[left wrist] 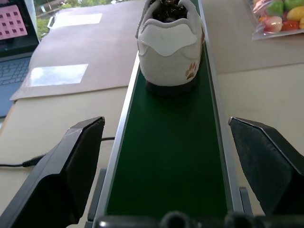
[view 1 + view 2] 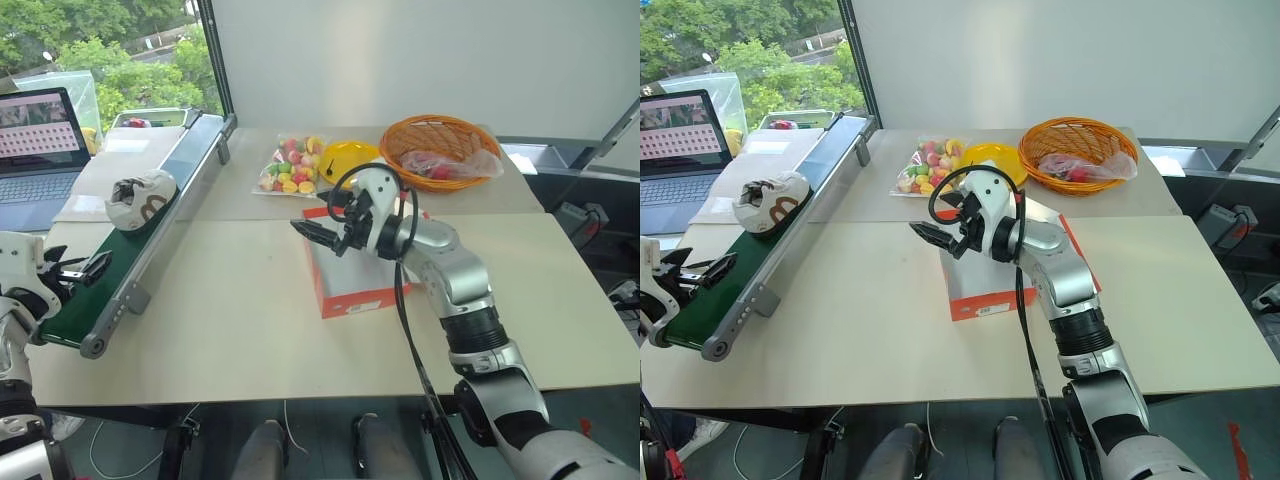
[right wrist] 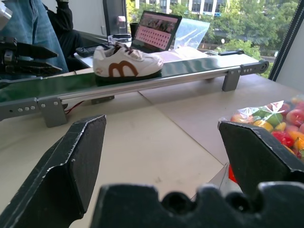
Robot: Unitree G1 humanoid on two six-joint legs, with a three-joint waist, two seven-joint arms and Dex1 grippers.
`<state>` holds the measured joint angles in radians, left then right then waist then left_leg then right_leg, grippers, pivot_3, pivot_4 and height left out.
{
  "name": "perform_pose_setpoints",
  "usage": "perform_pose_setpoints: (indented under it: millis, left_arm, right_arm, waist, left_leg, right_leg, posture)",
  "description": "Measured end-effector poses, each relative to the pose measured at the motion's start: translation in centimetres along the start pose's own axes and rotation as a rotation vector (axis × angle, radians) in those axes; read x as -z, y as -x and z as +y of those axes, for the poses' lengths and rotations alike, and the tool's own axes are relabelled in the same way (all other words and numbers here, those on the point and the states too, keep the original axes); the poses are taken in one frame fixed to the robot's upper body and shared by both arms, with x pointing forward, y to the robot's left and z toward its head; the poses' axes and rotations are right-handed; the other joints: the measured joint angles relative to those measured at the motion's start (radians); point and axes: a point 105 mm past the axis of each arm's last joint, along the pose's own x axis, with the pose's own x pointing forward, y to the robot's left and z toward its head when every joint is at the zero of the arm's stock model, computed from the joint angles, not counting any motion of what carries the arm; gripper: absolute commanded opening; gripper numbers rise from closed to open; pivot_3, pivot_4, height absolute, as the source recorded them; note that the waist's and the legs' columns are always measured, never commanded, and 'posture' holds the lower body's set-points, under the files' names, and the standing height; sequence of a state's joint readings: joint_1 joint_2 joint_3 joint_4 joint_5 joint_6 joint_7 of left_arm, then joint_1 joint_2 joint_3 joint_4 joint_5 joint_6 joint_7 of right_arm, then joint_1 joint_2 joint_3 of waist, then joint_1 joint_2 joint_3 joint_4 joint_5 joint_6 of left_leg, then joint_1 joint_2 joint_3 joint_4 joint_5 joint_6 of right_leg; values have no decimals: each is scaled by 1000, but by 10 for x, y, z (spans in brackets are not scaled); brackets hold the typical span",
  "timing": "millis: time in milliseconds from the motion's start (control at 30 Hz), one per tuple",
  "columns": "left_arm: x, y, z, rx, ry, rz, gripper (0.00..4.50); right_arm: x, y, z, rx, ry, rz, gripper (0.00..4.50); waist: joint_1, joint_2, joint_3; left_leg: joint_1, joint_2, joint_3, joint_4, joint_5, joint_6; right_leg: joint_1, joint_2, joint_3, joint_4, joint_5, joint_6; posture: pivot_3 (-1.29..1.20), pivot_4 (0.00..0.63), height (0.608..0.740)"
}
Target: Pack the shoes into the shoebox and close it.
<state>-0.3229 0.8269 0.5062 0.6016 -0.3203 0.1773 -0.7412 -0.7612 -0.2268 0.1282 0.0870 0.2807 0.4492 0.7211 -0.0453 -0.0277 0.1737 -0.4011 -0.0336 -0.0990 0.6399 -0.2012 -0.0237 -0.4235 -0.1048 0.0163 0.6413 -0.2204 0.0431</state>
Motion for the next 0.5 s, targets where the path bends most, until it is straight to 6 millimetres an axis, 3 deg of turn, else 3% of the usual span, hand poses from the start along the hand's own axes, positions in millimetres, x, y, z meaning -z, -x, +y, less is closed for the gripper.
perform_pose_setpoints:
  millis: [433,500]
  left_arm:
    - [19,3,-4,26,92,75,4500]
    - [26,4,-5,24,119,108,3975]
  right_arm:
    - [0,2,-2,6,4,15,4437]
    - [1,3,-3,9,5,21,4500]
  waist:
    - [-1,0,0]
    - [0,0,0]
  left_leg:
    - [0,0,0,0,0,0]
    - [0,0,0,0,0,0]
  right_leg:
    - [0,0,0,1,0,0]
    - [0,0,0,1,0,0]
  posture:
    - [0,150,740]
    - [0,150,740]
